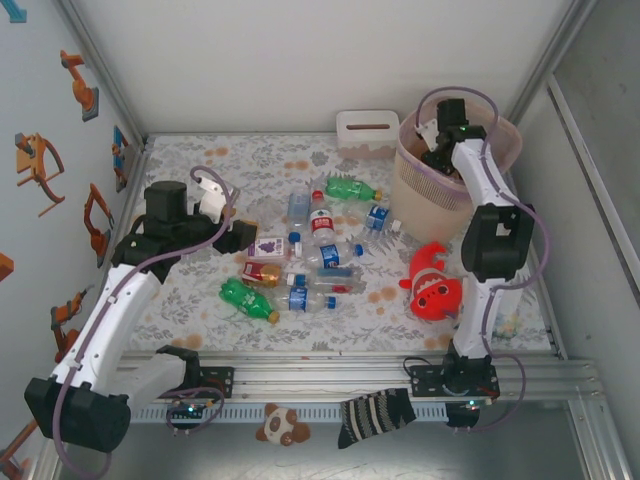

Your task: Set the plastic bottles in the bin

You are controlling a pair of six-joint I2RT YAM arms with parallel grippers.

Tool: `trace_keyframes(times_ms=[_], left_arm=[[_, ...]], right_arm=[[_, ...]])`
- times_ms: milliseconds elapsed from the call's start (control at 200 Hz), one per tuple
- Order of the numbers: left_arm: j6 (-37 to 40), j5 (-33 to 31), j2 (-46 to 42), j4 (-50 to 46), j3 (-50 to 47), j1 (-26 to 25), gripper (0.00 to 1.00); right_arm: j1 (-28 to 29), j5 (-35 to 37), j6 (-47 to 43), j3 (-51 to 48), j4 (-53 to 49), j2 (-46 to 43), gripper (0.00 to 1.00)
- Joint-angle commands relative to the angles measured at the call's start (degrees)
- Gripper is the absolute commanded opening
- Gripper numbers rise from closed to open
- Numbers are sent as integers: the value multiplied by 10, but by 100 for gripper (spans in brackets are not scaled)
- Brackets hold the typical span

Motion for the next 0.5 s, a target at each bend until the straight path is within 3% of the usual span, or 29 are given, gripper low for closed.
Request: trace_keyframes(times_ms=[0, 245, 491], left_arm=[[-3, 17, -10, 11, -7, 5, 74], [-4, 19, -9, 13, -7, 10, 73], [-5, 24, -8, 16, -8, 14, 73]], right_arm=[[-5, 15, 17, 2, 11, 20, 51], [-19, 53, 45, 1, 24, 51, 56], [-22, 66, 62, 10, 23, 40, 75]])
